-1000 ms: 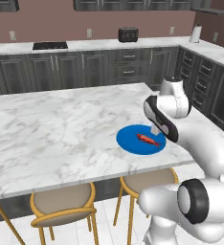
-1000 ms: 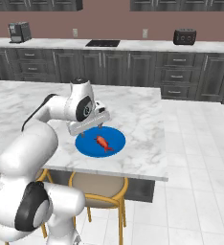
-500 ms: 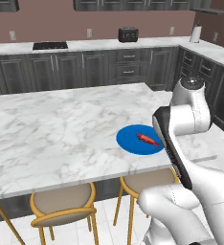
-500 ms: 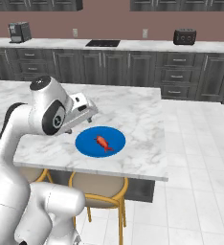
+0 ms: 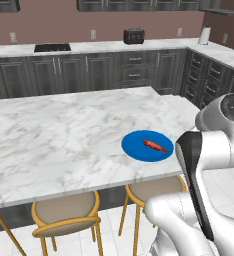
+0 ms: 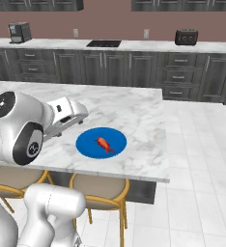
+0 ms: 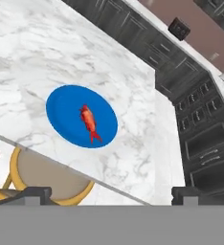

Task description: Take the cheese, fish, and corn from the fridge and place them on the plate on the dining counter to create an appetizer plate.

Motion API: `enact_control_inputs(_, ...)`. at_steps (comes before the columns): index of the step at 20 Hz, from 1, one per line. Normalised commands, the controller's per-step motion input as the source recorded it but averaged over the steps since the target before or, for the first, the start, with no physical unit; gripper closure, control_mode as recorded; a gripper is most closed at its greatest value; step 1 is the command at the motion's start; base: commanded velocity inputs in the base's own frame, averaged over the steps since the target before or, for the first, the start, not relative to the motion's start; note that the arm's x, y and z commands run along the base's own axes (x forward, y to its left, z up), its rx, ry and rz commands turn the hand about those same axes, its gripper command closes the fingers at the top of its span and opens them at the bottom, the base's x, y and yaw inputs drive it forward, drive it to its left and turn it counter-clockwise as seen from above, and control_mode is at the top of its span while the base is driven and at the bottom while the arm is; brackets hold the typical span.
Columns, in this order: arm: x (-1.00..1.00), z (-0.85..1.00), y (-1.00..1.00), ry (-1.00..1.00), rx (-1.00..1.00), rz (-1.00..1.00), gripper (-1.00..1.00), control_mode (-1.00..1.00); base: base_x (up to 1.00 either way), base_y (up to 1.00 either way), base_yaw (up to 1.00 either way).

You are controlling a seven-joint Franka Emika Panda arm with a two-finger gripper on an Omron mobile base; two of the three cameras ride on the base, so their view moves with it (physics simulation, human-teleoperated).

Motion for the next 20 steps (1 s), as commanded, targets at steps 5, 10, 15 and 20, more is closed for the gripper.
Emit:
enact_control_inputs(5, -0.21, 0.36, 0.00, 0.11, 0.33, -0.02, -1.00, -1.00, 0.00, 0.00, 0.00)
enact_control_inputs(10, -0.01, 0.04, 0.15, 0.09, 0.05, 0.03, -1.00, -1.00, 0.00, 0.00, 0.00)
enact_control_inputs(15, 0.02, 0.00, 0.00, 0.00, 0.00, 0.00, -1.00, 1.00, -0.23, 0.12, 0.05)
enact_control_inputs(20, 0.00, 0.00, 0.00, 0.00, 0.00, 0.00, -1.00, 1.00, -0.80, 0.95, 0.31)
